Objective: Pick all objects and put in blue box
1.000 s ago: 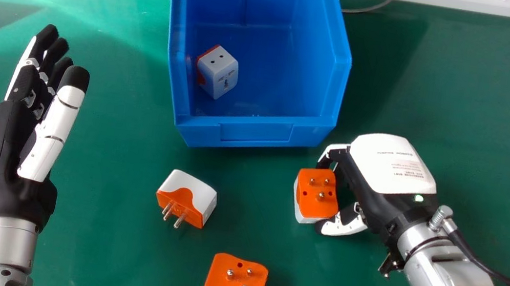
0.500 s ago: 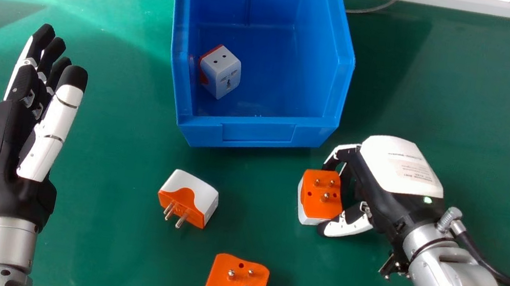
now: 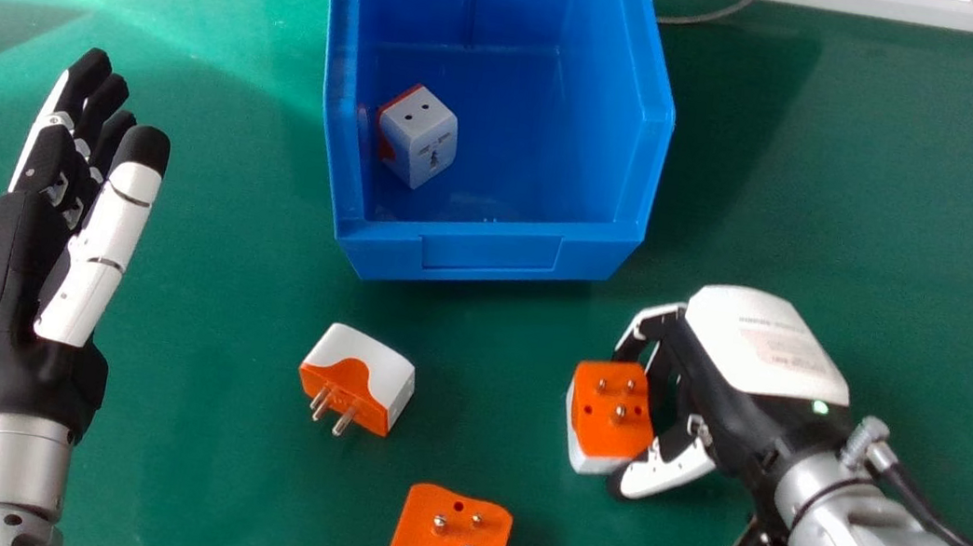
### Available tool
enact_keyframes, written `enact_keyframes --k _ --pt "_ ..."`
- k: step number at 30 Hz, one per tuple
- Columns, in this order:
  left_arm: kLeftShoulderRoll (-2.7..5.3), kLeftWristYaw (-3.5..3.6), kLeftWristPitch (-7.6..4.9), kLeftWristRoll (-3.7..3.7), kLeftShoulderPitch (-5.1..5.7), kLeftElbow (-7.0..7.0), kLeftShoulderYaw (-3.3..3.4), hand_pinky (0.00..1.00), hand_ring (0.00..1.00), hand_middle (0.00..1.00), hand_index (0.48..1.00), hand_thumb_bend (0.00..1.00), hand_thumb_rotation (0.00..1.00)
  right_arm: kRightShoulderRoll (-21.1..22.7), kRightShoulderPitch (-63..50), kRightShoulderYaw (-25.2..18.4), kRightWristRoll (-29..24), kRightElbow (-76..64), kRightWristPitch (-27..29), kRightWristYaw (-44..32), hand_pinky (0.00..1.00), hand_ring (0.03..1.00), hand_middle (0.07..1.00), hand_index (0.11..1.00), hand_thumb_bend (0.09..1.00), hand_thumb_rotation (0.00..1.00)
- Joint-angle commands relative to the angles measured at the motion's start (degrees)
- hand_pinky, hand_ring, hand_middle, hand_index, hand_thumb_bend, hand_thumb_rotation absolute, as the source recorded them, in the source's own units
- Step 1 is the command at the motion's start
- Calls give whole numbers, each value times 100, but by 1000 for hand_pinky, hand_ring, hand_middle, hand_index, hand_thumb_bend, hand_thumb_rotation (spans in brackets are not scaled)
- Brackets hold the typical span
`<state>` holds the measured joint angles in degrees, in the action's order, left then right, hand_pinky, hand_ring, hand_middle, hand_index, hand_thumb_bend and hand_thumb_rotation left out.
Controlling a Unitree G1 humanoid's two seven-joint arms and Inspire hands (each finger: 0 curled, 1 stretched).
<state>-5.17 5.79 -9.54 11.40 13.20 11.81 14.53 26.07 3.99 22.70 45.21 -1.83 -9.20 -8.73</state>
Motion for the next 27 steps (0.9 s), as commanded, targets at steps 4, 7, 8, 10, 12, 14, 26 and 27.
enact_keyframes --k 4,7,8,10,12,14,26,27 --pt "-20 4 -98 -21 -5 103 9 964 952 952 929 585 618 100 -410 -179 73 -837 -170 -270 299 396 470 506 512 1" --pt "-6 5 -94 -26 4 114 -12 964 954 953 927 586 619 121 -571 -238 90 -1202 -188 -369 296 395 470 504 511 0" --pt "-7 7 -91 -27 4 113 -16 964 954 953 927 586 619 116 -628 -263 67 -1313 -183 -391 296 395 470 504 511 0" --pt "-1 -6 -84 -35 7 114 -18 963 954 953 927 587 618 89 -757 -313 29 -1554 -182 -423 304 406 474 501 511 0" --pt "-2 13 -109 -22 9 98 -19 964 955 954 928 586 619 74 -891 -364 -12 -1768 -93 -376 308 411 475 499 510 0" --pt "-7 39 -122 -4 13 89 -21 966 957 955 929 580 619 80 -998 -401 -22 -1961 10 -345 268 357 460 504 509 0" --pt "-35 212 -184 40 -26 -11 0 966 964 960 942 584 614 3 -1224 -639 -95 -3064 146 -647 203 274 444 507 509 0" --pt "-48 242 -209 48 -30 -36 4 965 966 962 946 585 614 -24 -1219 -660 -124 -3143 131 -694 204 274 444 509 509 0"
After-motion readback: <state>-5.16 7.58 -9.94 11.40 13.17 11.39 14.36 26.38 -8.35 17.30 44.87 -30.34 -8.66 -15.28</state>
